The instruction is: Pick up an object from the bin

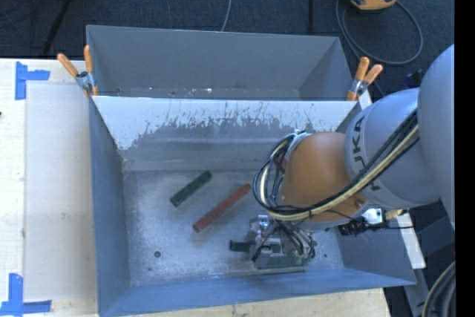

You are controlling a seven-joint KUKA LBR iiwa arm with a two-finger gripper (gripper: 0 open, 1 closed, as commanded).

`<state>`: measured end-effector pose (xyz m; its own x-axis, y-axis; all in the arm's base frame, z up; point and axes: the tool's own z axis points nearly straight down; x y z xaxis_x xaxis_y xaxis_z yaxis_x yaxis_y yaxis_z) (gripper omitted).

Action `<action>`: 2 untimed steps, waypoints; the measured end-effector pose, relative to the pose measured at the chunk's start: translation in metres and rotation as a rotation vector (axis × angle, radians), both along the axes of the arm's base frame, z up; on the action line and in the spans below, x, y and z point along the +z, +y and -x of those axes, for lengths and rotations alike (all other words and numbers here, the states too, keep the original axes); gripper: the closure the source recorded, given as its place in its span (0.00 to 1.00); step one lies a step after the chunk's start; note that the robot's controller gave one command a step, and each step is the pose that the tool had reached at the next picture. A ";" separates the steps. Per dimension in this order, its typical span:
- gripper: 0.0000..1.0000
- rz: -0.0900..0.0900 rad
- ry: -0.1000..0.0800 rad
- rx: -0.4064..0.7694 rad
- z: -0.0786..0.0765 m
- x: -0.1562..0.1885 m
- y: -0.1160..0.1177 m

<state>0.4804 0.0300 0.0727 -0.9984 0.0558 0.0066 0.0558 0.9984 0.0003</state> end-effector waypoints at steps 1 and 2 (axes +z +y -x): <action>1.00 0.000 0.002 0.000 0.001 0.017 0.000; 1.00 0.000 -0.004 0.000 -0.001 0.031 0.000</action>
Offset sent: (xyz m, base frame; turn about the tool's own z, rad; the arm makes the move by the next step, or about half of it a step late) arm 0.0000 -0.0001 0.0193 0.0000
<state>0.4813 0.0296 0.1039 -0.9984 0.0563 0.0027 0.0563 0.9984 0.0001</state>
